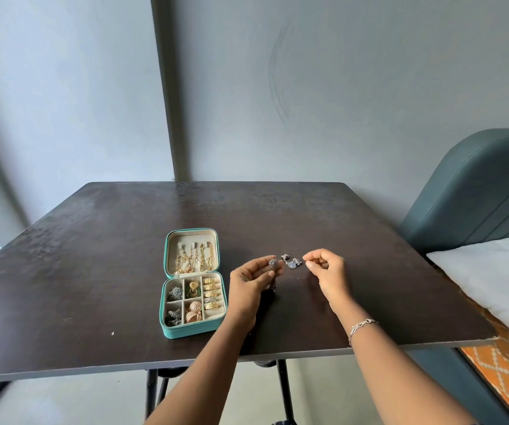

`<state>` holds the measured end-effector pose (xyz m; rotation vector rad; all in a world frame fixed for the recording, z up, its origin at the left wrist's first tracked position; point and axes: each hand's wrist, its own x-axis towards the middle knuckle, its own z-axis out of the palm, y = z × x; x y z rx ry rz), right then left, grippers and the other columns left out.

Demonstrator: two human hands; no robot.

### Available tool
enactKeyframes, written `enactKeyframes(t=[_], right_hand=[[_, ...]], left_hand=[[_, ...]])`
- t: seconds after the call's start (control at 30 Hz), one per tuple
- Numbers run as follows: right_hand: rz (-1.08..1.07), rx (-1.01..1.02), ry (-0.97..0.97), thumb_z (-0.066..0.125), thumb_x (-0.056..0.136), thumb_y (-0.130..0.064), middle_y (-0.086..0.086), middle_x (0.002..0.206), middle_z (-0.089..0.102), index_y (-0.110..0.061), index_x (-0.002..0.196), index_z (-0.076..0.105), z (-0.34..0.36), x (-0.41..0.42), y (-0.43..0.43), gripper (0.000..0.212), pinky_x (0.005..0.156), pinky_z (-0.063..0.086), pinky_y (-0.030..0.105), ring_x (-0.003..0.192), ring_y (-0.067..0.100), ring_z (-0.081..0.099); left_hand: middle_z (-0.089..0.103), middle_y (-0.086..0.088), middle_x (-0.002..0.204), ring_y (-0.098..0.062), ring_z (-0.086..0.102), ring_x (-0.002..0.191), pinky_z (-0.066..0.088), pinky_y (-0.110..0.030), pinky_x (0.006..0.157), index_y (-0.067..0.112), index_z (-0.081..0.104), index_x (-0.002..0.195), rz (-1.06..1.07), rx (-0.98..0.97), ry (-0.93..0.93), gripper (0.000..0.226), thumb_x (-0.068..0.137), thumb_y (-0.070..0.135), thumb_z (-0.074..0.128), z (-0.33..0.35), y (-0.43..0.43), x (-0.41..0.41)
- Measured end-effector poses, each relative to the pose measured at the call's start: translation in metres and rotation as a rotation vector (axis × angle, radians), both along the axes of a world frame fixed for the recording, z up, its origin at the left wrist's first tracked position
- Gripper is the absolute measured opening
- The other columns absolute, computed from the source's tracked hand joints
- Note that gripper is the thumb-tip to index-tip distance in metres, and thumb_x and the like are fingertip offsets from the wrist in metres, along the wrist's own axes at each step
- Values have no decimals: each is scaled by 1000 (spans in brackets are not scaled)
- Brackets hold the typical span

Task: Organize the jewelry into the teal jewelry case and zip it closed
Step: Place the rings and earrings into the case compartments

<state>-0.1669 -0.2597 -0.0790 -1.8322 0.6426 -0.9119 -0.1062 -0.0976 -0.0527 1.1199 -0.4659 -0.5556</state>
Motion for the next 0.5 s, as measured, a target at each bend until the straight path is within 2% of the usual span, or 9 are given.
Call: enactKeyframes(t=[0.1,0.2,0.3,0.37,0.5], right_hand=[[10,-121,69,62,74,8,8,80,64,-33,64,61,-3,7,-1,42,69,45,29,68,11,55],[-22,-165,140,65,75,0,5,81,62,-38,62,59,-5,15,-4,41,72,48,39,72,18,57],[-40,-187,237,69,75,-11,-3,77,56,-34,64,61,0,19,-3,27,73,49,39,71,16,55],[-39,-228,300,71,74,-16,-2,77,56,-29,68,64,4,19,-1,16,71,48,37,73,17,55],[-47,-238,343,67,77,-17,1,80,60,-30,61,58,5,18,-2,23,71,47,36,77,21,56]], left_hand=[[74,-2,86,-16,69,88,52,-28,84,9,66,96,-9,13,-14,32,84,-15,47,0,2,0],[74,-3,88,-19,69,91,53,-28,85,11,66,95,-7,27,-22,34,85,-15,47,-2,2,1],[74,-4,89,-22,69,92,53,-28,84,11,66,95,-4,31,-26,33,85,-15,47,-2,2,1],[74,-4,89,-22,69,92,54,-27,83,10,66,95,-1,42,-41,33,85,-15,47,-3,2,1],[74,-4,90,-22,69,92,54,-26,82,11,66,96,4,55,-58,33,86,-13,47,-4,2,1]])
